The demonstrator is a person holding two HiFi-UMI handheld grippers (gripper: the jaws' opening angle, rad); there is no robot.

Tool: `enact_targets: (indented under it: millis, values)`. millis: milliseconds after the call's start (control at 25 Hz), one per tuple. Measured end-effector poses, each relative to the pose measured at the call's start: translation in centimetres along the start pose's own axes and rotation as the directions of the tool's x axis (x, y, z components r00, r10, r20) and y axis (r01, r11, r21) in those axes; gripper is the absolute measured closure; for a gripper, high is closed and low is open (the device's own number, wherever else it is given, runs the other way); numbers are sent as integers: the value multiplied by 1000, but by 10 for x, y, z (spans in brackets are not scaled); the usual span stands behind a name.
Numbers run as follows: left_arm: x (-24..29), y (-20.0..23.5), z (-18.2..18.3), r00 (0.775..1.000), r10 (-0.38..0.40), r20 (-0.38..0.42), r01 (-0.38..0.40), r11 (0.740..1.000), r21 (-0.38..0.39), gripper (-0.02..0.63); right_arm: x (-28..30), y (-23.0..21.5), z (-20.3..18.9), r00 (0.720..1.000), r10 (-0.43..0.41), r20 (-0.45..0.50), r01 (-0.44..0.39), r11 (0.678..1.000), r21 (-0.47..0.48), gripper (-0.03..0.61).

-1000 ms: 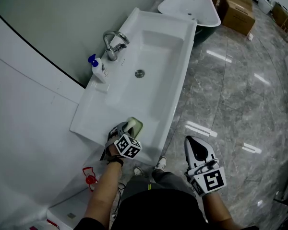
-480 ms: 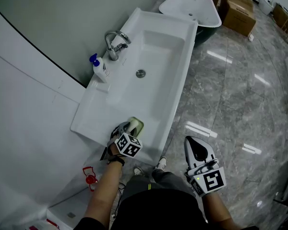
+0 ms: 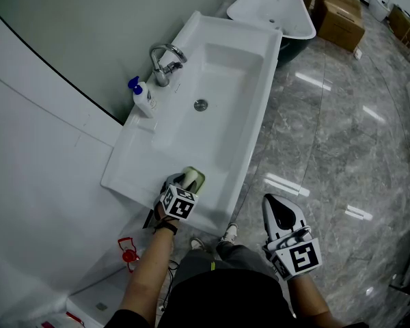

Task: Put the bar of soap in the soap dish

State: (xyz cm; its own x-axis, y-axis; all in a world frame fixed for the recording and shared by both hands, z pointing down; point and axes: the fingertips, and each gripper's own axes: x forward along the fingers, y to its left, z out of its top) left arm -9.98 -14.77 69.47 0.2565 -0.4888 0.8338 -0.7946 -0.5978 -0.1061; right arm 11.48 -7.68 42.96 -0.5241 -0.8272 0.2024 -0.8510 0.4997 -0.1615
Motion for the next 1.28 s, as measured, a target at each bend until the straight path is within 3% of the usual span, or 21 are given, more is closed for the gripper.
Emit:
enact_targets:
  millis: [360,920,1280]
  values:
    - [1,-7,4,997,-77,31,80,990,-114,407,-1,-1,-1,1000,3,-7,-3,1000,-2,568]
    - [-3,-5,5,994,-96,41,102,978,-181,390,-4,-4,-3,1000,9,-7,-9,1000,-2,568]
    - [-7,-5,1,995,-95,37,100,979,-180,382,-5,-4,-2,1000,13,-3,-13,1000,6,568]
